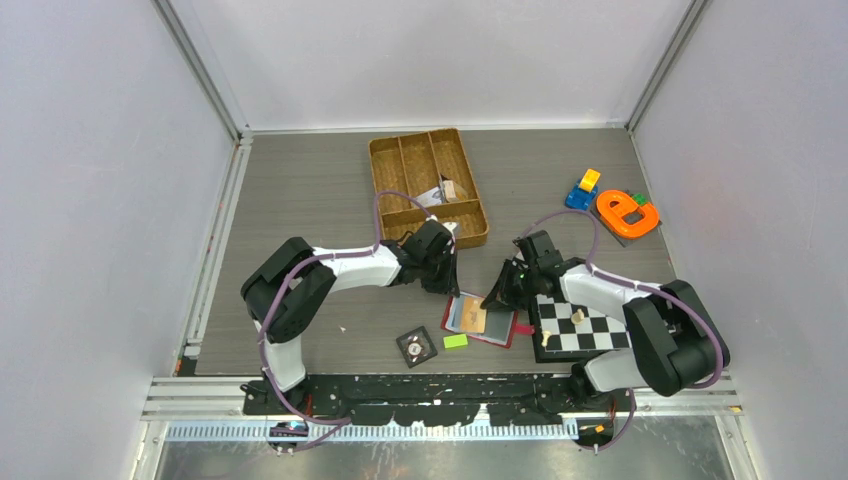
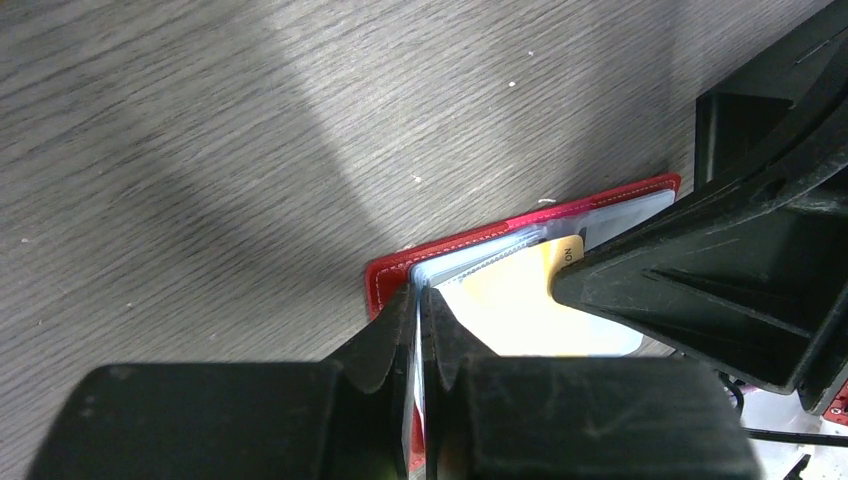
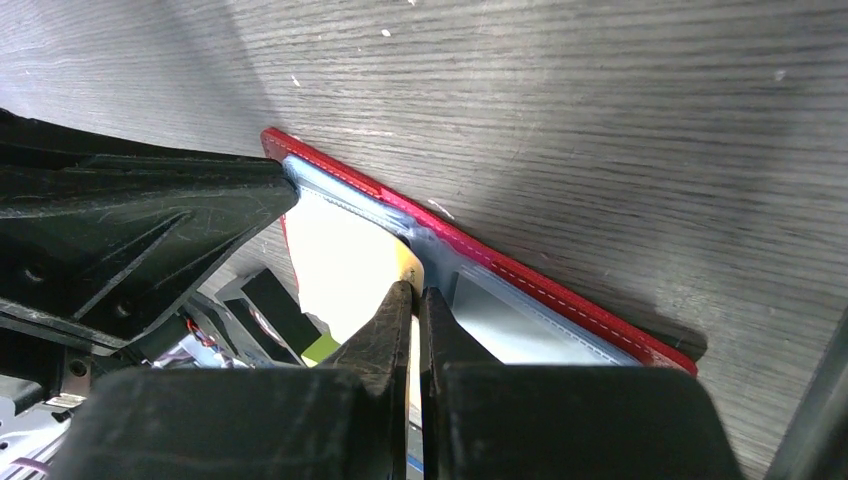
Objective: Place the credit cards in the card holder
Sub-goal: Insert the credit card into the card holder.
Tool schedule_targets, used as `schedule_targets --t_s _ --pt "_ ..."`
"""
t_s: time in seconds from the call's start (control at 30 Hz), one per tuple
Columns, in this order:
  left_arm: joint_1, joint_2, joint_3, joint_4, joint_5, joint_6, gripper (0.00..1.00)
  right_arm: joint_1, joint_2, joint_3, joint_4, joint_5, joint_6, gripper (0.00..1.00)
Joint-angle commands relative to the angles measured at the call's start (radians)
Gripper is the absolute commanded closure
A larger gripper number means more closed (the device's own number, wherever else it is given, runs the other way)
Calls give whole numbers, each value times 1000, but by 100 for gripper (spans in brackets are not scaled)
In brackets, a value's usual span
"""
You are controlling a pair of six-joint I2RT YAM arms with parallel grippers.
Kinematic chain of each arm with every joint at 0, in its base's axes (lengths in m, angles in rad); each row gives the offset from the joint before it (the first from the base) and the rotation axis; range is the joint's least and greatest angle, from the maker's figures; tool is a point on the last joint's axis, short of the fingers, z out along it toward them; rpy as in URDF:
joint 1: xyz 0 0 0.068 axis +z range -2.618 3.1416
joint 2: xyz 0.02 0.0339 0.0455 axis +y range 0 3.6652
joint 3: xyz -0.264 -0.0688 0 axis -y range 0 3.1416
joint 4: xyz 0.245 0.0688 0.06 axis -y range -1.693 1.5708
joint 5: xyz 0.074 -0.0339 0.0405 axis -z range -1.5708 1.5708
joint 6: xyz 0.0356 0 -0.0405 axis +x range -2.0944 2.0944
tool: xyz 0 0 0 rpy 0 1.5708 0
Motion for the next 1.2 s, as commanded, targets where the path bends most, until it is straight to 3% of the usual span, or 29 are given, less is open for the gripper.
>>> schedule_targets --t_s 0.0,0.13,0.37,0.7,0.83,1.03,1.17 --pt "-13 26 23 27 22 -7 95 5 37 6 -57 41 -29 100" --pt "-16 27 22 30 24 -11 100 5 59 22 -49 36 -29 100" --pt "-19 31 21 36 27 -15 100 5 74 28 -35 44 -27 100" --pt "-19 24 20 36 12 -35 100 9 70 -70 150 -1 83 99" --pt "-18 20 20 33 4 -45 100 12 47 -85 163 -11 102 92" --pt "-19 -5 27 15 -19 -33 100 11 -75 -43 -10 55 61 73" --pt "-19 -26 40 -9 -26 -16 90 12 -138 -24 -106 102 50 59"
